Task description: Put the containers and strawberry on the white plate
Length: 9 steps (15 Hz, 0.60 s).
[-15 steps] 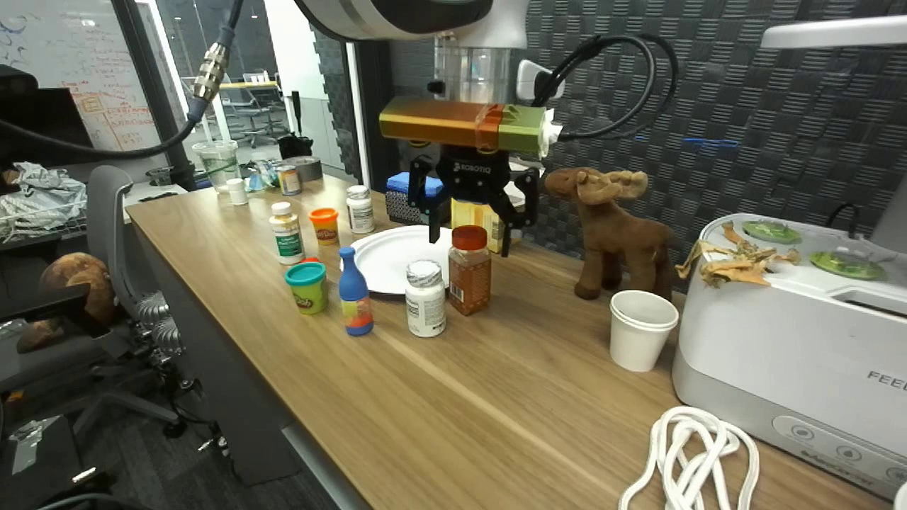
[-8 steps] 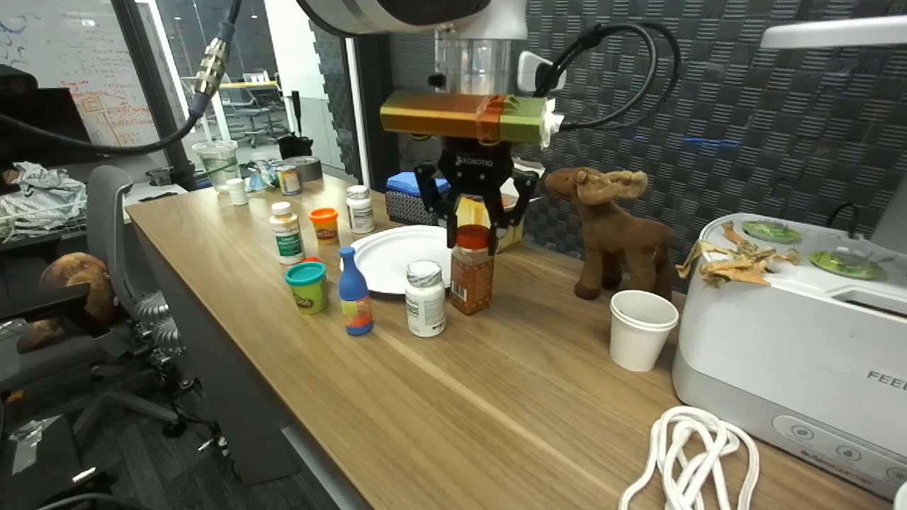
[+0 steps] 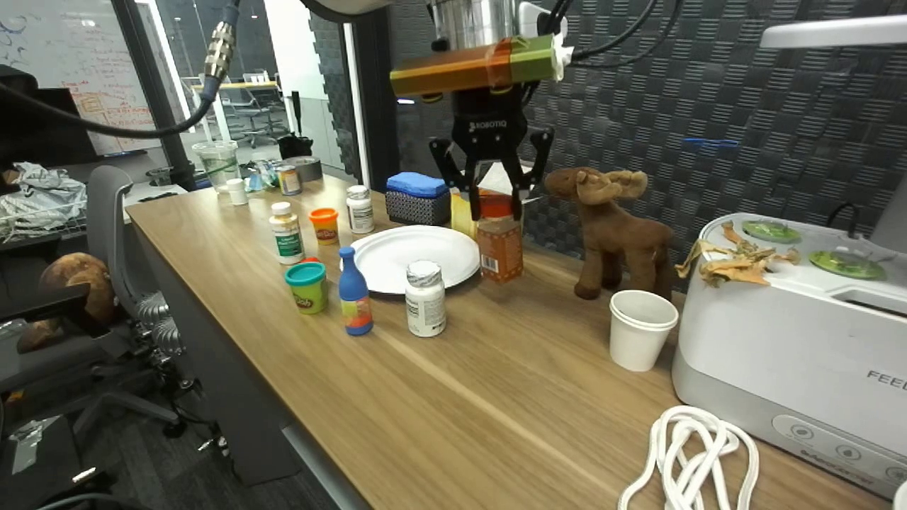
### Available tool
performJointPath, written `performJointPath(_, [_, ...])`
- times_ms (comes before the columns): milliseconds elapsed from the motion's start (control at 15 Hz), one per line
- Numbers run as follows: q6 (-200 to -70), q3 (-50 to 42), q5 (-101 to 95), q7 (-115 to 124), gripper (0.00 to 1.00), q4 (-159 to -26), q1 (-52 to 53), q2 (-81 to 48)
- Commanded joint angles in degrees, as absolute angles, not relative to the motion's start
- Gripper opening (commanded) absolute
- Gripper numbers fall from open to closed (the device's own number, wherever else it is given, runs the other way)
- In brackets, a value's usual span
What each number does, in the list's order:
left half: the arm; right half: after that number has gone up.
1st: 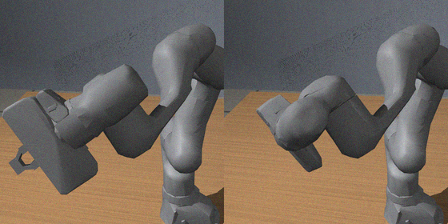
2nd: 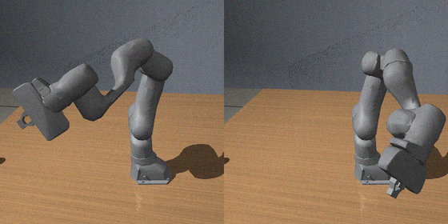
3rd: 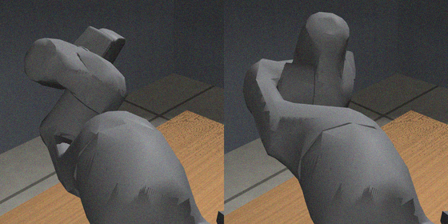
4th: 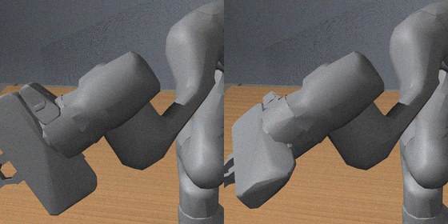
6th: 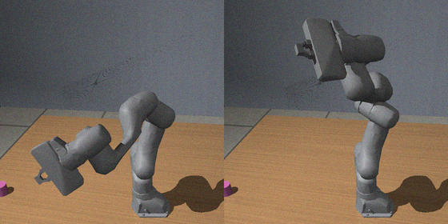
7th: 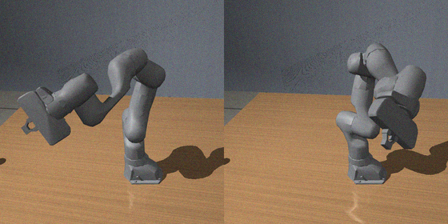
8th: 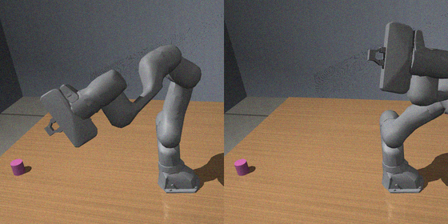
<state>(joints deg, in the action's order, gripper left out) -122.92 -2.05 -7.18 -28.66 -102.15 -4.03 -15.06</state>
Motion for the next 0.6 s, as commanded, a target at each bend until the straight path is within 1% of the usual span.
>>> performJointPath(0, [-120.9, 0.1, -7.1, -29.4, 0.24, -96.7, -3.1, -16.4])
performJointPath(533, [-119.5, 5.1, -1.2, -34.5, 0.24, -90.6, -3.0, -23.3])
